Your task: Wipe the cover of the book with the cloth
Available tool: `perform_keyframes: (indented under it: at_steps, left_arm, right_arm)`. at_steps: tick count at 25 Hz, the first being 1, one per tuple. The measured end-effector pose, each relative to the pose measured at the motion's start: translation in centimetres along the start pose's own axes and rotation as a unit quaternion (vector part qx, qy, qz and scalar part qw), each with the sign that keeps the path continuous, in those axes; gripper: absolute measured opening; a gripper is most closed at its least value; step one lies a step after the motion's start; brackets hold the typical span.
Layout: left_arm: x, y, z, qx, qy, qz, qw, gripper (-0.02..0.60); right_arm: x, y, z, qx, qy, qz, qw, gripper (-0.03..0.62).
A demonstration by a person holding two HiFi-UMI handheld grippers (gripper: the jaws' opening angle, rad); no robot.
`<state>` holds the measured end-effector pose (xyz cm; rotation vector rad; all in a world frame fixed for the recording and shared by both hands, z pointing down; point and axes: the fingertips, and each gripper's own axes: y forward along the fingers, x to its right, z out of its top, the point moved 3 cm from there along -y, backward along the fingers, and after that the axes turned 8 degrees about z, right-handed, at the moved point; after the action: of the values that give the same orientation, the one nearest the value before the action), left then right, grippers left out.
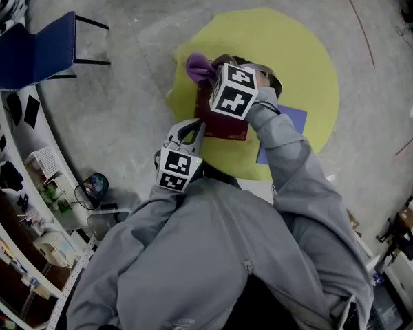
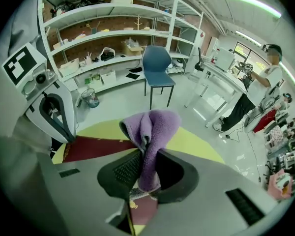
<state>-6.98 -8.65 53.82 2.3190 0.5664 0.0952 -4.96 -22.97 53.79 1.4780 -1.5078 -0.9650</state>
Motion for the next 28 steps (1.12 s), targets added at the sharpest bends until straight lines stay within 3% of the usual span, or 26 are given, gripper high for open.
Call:
perform_keyframes:
  at_steps: [9, 28]
  left_arm:
    - [0.9, 0.9, -2.0, -0.057, -0.008, -0.007, 0.9983, 0.018]
    - [0.9, 1.0, -2.2, -0.048, -0.035, -0.002, 0.9982, 0.018]
  right_arm:
    - [0.2, -0.1, -0.3, -0.001, 0.011, 0.008, 1.0, 0.092]
    - [0.5, -2.9, -7.1, -0.039, 0.056, -0.017, 0.998, 0.091]
